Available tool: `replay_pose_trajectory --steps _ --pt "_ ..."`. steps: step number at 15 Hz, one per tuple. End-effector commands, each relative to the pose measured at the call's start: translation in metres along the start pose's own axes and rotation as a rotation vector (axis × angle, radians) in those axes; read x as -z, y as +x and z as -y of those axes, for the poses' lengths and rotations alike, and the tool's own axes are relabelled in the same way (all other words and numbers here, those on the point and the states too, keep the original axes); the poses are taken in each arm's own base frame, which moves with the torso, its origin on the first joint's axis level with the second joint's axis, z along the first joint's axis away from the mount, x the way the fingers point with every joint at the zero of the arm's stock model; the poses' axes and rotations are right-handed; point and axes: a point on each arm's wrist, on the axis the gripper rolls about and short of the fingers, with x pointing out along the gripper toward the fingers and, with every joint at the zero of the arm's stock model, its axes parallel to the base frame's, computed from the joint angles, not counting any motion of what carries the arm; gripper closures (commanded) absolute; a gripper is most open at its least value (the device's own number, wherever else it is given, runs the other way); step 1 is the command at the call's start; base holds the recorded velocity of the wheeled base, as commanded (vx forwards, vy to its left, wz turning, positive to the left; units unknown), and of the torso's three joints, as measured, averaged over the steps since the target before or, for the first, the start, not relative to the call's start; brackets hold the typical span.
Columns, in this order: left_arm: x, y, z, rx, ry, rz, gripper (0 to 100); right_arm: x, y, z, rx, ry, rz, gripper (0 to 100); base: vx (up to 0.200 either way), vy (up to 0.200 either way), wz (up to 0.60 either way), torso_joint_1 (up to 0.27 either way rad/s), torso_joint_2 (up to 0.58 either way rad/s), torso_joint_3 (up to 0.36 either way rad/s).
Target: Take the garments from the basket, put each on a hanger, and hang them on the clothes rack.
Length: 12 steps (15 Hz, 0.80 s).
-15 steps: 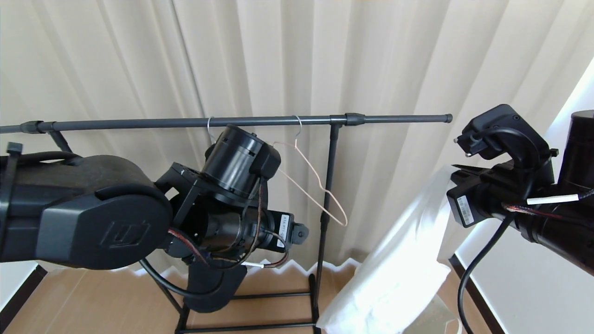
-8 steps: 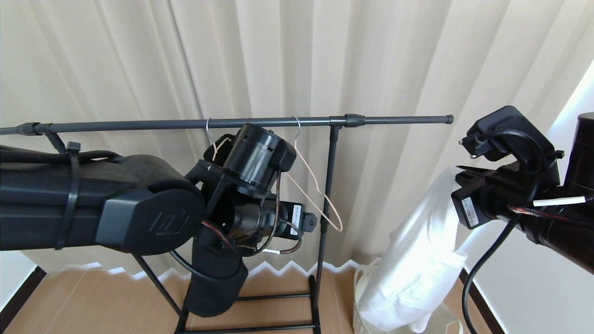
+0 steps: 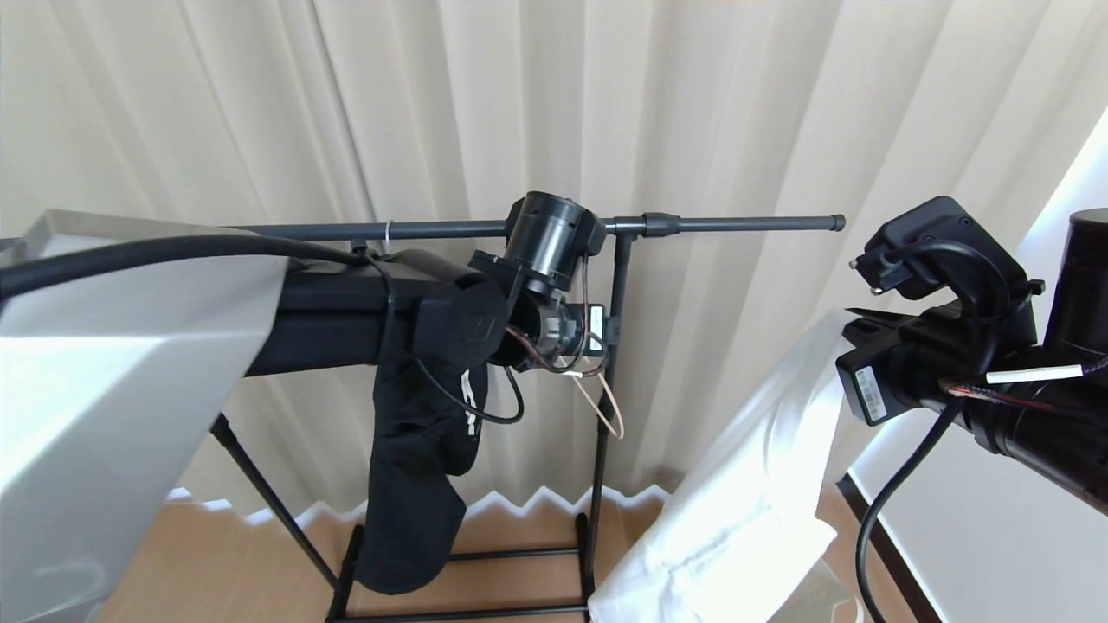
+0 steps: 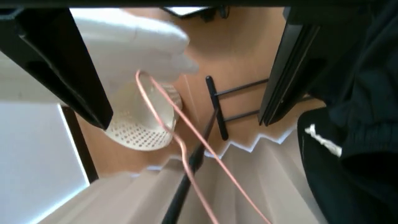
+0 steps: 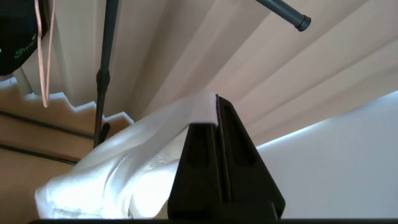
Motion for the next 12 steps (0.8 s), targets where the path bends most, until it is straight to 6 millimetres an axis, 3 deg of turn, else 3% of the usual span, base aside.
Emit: replay_pose_trajectory --steps 1,6,12 --pt "0.009 0.043 -0.003 -0.046 -0.008 -0.014 0 0.002 0.003 -0.004 -0.007 -0.009 -0.01 100 0.0 0.0 0.0 0.0 0.0 0.0" --pt "0.02 0.064 -0.003 -0.116 0.022 -0.016 0 0.003 0.002 -0.004 -0.009 -0.01 -0.011 100 0.0 0.0 0.0 0.0 0.0 0.0" --pt "0.021 0.06 -0.01 -0.168 0.037 -0.048 0 0.002 0.0 -0.006 -0.018 -0.013 -0.007 100 0.0 0.0 0.0 0.0 0.0 0.0"
